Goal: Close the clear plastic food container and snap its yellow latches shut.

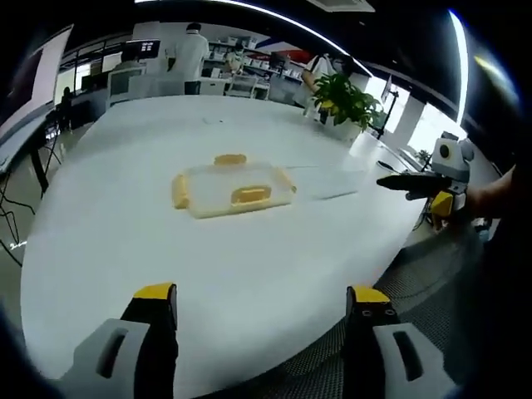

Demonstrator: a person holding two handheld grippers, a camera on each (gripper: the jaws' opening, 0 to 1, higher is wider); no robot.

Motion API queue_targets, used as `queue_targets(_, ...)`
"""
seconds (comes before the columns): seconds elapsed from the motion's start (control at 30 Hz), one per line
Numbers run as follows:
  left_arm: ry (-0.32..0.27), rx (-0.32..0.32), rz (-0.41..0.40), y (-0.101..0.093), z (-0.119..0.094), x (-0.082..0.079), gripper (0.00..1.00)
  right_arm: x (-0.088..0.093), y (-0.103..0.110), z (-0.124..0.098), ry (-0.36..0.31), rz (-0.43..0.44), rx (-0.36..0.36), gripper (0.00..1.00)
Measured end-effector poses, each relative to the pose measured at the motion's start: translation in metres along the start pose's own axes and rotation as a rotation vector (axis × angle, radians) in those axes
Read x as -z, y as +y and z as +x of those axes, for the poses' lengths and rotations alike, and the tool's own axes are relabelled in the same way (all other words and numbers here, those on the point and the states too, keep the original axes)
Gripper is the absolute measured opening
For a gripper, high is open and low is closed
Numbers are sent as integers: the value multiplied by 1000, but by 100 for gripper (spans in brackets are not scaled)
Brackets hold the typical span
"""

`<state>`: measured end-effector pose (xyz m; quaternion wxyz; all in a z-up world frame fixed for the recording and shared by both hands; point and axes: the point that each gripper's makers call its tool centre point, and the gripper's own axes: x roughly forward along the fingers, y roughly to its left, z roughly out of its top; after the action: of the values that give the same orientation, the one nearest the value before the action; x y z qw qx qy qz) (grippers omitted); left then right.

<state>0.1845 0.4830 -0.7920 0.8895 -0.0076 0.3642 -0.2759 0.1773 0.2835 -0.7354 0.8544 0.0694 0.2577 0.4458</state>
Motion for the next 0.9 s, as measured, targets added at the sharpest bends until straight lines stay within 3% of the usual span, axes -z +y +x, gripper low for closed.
queue_targets(0.13, 10, 2, 0, 1, 0, 2, 78, -1, 0, 4, 6, -10, -9, 76)
queue_targets(0.33, -12, 18, -31, 5, -2, -9, 74, -1, -7, 7, 9, -3, -3, 74)
queue_targets(0.63, -33, 33, 10, 12, 5, -29, 75, -13, -21, 15, -27, 23, 11, 72)
queue_targets(0.9, 23, 57, 74, 10, 17, -29, 77, -24, -31, 20, -57, 24, 19, 72)
